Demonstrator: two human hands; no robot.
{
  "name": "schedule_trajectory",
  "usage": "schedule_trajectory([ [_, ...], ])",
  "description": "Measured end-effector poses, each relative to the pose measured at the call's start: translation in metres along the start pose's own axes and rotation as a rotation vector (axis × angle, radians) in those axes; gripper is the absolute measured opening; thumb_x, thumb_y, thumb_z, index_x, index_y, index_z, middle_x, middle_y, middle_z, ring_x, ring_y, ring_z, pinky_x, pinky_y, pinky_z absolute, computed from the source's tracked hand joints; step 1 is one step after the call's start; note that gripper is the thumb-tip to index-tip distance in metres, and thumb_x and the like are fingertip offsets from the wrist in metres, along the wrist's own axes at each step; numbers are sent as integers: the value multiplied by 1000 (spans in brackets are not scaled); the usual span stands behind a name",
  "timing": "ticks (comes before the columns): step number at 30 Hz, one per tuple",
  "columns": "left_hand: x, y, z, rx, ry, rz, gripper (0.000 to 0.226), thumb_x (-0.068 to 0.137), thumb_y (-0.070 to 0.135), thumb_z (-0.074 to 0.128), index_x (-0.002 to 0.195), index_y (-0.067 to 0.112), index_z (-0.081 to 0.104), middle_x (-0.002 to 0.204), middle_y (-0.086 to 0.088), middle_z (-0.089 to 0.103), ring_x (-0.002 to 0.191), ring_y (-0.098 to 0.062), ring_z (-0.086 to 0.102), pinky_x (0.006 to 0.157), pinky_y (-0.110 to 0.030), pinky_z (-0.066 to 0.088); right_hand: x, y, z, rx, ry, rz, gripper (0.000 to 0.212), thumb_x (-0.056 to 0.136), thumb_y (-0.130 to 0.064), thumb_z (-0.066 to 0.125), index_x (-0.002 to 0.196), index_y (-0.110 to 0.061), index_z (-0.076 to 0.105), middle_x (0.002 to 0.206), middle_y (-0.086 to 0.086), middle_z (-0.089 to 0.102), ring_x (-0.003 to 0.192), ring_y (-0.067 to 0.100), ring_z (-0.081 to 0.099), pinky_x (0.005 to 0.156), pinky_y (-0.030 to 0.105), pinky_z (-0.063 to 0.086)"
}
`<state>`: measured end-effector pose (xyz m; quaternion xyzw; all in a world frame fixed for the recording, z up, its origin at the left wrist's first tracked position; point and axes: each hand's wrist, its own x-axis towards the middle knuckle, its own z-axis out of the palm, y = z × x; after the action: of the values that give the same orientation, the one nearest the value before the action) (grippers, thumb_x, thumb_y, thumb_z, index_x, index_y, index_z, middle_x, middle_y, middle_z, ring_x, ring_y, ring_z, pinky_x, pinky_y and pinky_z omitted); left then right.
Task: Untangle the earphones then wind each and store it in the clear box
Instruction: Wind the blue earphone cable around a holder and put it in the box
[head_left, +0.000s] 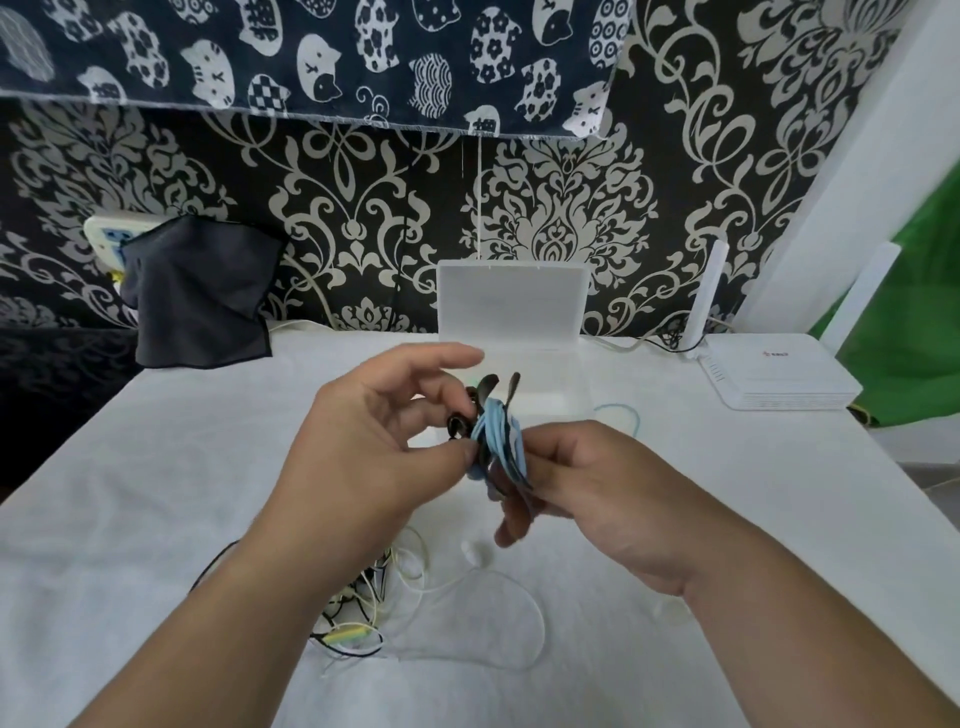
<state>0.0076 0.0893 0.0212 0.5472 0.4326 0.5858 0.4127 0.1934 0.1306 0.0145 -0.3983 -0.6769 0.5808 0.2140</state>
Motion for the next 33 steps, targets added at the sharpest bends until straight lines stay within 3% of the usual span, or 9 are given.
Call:
schedule_trajectory([
  [3,0,-2,1,100,97,5,50,65,-6,75,103,26,71,82,1,66,85,-16,67,68,-36,60,-4,-3,1,-73,-84,83,27,103,-26,52,94,-17,75,71,3,64,71,13,65,78,21,45],
  [5,0,-3,3,180,126,18,52,68,-15,77,99,26,71,81,2,67,85,-13,66,64,-29,59,-6,-5,0,-84,-99,111,26,103,-25,52,98,-17,76,70,3,60,67,13,61,70,14,46],
  [9,-1,-4,6,290,175,32,53,72,-17,72,95,30,72,82,4,68,80,-13,66,64,-27,58,-10,-8,-5,-144,-99,135,28,103,-23,51,96,-16,77,63,-2,54,59,13,52,70,21,44],
  [14,-8,-2,17,598,142,141,53,74,-9,71,98,38,66,93,18,63,86,-5,65,69,-7,51,-15,-17,-4,-200,-98,107,28,102,-25,52,91,-19,77,56,-6,48,58,14,43,68,34,40],
  [19,-8,-9,20,755,39,184,54,72,-7,72,110,33,68,91,20,62,86,-4,63,75,-22,57,-16,-23,-14,-200,92,-35,24,95,-19,61,77,-16,76,53,-5,50,56,16,43,61,35,36],
  [21,-8,-9,19,747,7,163,55,73,-6,70,110,35,67,91,19,62,83,-7,63,74,-28,58,-16,-23,-19,-94,168,-97,19,90,-19,65,75,-14,76,52,-1,51,55,18,41,59,35,34],
  [25,-10,-7,20,645,-90,128,57,73,-9,69,109,34,66,88,17,63,86,-9,62,72,-22,57,-14,-22,-24,82,319,-173,19,77,-22,62,72,-9,75,52,5,43,53,19,33,51,27,27],
  [30,-14,-1,27,378,-123,48,54,74,-10,72,102,36,64,86,8,66,93,-19,61,71,-27,60,-7,-11,-27,-93,568,-91,23,94,-20,65,72,-15,73,43,-15,47,41,3,44,56,24,29],
  [33,-13,0,28,263,-94,28,56,72,-15,73,97,34,65,85,3,66,93,-19,63,69,-31,61,-5,-6,-25,-130,533,17,24,95,-24,64,74,-15,73,41,-18,47,41,0,45,55,24,28],
])
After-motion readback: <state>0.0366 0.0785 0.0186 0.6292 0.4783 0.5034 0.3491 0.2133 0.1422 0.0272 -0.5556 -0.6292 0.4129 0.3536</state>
